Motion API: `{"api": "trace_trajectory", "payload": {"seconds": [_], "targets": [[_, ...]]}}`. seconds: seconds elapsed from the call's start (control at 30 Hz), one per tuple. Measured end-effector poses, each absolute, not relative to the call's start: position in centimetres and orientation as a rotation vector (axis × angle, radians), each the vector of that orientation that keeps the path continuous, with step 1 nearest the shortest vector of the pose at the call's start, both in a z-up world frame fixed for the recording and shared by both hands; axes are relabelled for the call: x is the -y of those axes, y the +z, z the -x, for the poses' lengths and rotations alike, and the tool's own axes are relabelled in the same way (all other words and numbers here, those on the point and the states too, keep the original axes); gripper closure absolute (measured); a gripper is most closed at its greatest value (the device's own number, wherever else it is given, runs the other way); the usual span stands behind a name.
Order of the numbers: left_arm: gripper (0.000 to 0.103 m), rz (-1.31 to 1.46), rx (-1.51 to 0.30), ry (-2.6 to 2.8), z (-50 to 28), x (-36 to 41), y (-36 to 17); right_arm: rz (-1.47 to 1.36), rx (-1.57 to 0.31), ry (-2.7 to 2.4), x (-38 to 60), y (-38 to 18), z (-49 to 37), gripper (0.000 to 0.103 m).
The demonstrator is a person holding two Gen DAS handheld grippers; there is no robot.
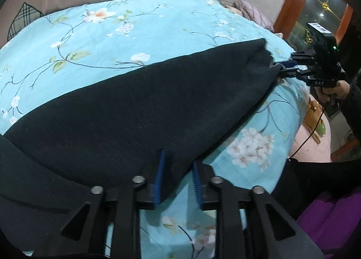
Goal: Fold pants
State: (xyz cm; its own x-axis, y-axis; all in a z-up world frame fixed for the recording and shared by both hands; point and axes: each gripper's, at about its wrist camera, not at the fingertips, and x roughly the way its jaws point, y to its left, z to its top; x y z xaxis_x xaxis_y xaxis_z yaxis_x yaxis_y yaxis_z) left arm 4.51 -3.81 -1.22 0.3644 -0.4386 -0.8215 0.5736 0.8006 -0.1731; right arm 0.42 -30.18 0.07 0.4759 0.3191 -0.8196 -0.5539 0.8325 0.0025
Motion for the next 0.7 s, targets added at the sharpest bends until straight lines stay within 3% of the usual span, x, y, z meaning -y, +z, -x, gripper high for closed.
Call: {"api": "trace_trajectory", "payload": {"seconds": [0.03, 0.1, 0.37, 0.7], "targets": [[0.061, -0.15, -0.998, -0.659, -4.3, 3.8, -1.1, 0.28, -0.944, 0.528, 30.1, 0.2, -0.3, 0.073], [0.055, -0.138, -0.989, -0.66, -4.0, 3.5, -1.0, 0.294, -0.946, 0.499, 29.9, 0.6, 0.0, 0.032], [0.052, 0.003, -0.97, -0.577, -3.7, 0.2, -0.3, 0.147, -0.833, 0.525, 29.0, 4.1, 1.4, 0.03], [0.044, 0.172, -0.903, -0.366, -4.2, -7.3, 2.0, 0.051, -0.784, 0.705, 21.4, 3.5, -0.5, 0.03]]}}
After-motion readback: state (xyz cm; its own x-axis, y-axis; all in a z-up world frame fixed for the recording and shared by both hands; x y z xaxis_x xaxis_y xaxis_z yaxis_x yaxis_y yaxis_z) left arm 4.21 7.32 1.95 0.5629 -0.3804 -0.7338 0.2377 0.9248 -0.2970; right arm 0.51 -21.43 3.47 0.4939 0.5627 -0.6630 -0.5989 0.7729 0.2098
